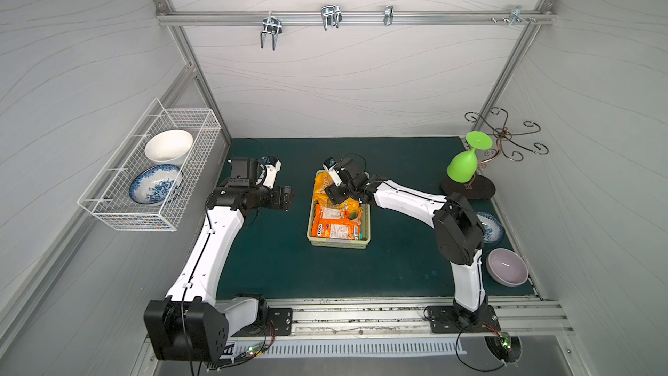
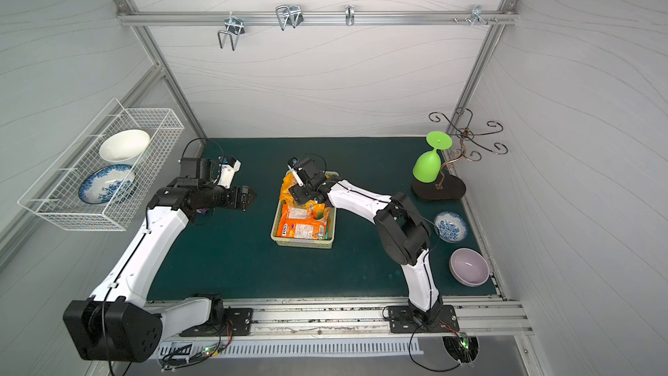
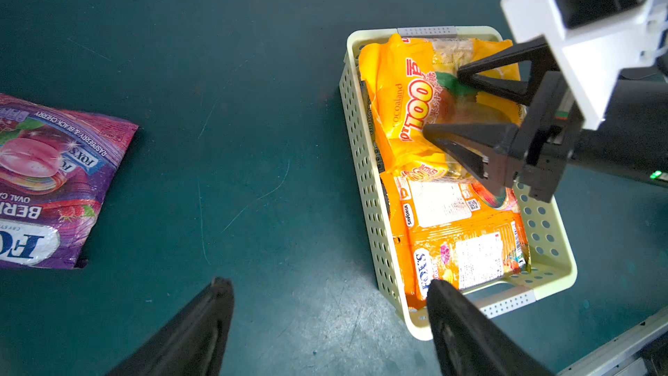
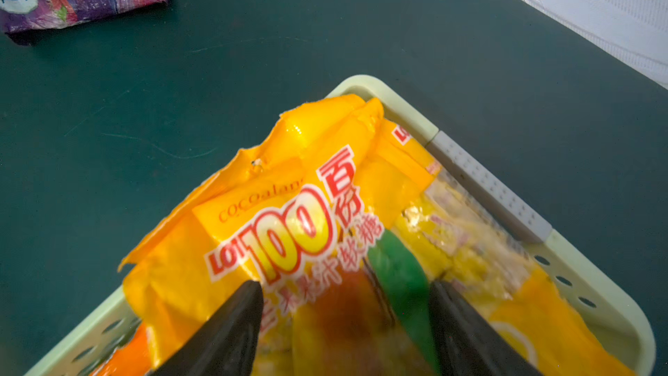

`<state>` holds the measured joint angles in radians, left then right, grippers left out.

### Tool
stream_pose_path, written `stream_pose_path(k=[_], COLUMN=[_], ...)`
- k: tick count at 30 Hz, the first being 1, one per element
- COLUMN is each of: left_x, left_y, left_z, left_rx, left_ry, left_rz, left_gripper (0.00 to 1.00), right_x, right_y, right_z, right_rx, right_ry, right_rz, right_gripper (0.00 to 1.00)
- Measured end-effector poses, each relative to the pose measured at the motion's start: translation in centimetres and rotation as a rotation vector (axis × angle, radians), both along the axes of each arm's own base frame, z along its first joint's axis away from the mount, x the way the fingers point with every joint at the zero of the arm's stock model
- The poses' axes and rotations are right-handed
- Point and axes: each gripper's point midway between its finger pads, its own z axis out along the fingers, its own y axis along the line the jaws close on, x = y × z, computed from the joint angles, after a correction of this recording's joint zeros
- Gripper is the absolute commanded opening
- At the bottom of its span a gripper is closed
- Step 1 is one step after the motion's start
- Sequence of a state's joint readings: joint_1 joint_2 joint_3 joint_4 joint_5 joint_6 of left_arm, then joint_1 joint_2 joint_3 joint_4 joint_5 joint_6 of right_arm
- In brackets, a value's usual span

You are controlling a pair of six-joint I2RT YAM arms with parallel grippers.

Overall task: Put the candies in the basket
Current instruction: Place the candy in the basket.

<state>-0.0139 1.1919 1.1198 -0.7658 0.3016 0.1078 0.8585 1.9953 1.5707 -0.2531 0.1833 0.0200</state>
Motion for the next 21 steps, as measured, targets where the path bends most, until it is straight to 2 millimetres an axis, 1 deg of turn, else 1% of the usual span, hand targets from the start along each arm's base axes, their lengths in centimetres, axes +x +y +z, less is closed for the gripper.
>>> stream_pose_path(k=[6, 8, 10, 13, 15, 16, 17, 19, 21], left_x=[0.0, 0.0, 0.0, 0.1, 0.1, 0.1, 0.2, 0.2, 0.3], left_y=[0.0, 0.1, 0.2, 0.3, 0.3, 0.3, 0.4, 0.7, 1.2], left_z=[0.0, 0.0, 0.0, 0.0, 0.0, -0.1, -0.2, -0.5, -0.7], left_rx=[-0.005, -0.006, -0.006, -0.006, -0.005, -0.001, 0.005, 0.024, 0.056], left_ry=[0.001, 0.002, 0.002, 0.001, 0.003, 0.005, 0.007, 0.011, 0.010], left_rz=[0.006, 0.009, 0.012, 0.014, 0.015, 0.016, 0.019, 0.020, 0.021], left_gripper=[0.88, 0.89, 0.89, 0.89, 0.89, 0.89, 0.89, 0.88, 0.87], right_x=[-0.5, -0.6, -0.4, -0.6, -0.5, -0.3, 0.0, 0.4, 0.4], right_y=[-1.8, -2.5, -3.1, -4.1, -4.3, -4.3, -4.3, -4.2, -4.1], right_z=[3.8, 4.0, 3.1, 0.4, -1.5, -2.1, -2.4, -2.0, -1.9], right_rx=[0.016, 0.021, 0.016, -0.009, -0.031, -0.036, -0.035, -0.017, -0.011], right_ry=[-0.035, -0.032, -0.011, 0.045, 0.078, 0.085, 0.090, 0.091, 0.097], right_rz=[-0.016, -0.030, -0.052, -0.072, -0.075, -0.079, -0.083, -0.085, -0.079], right_gripper=[0.76, 0.75, 0.74, 0.72, 0.72, 0.72, 0.71, 0.71, 0.71])
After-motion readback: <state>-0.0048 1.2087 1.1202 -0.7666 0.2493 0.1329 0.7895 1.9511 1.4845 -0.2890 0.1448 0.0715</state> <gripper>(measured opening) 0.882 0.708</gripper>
